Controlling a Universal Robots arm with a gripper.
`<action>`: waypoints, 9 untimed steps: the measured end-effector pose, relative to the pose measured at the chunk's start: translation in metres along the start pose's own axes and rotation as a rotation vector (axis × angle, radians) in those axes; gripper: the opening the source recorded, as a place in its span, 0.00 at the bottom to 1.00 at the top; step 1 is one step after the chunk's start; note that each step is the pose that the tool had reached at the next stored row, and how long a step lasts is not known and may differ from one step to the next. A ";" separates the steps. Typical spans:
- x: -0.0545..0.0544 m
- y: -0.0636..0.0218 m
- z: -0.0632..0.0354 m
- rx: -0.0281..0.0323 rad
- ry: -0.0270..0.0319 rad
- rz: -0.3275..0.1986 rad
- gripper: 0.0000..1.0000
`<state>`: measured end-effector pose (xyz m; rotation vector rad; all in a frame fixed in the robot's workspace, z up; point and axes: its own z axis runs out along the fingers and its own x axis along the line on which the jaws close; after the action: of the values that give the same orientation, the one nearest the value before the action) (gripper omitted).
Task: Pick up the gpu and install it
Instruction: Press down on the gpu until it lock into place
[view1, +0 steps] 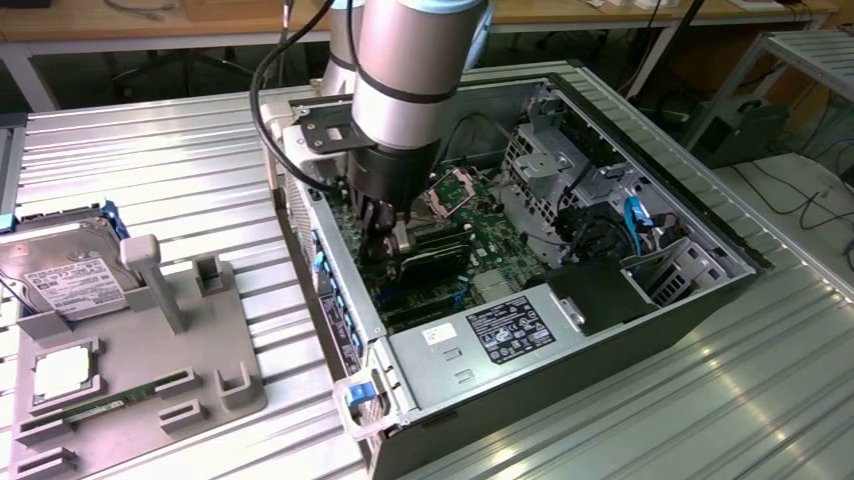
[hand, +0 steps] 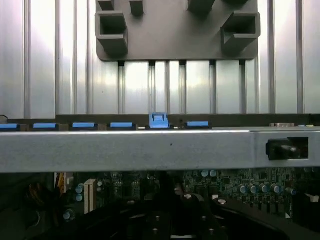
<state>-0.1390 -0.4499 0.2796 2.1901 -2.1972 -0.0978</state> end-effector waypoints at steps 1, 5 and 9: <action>0.000 -0.0004 -0.0027 0.0002 -0.0002 0.000 0.11; 0.000 -0.0030 -0.0102 0.0000 0.0001 0.000 0.11; 0.000 -0.0041 -0.0107 0.0001 -0.0001 0.000 0.11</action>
<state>-0.1342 -0.4499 0.2900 2.1899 -2.1976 -0.0978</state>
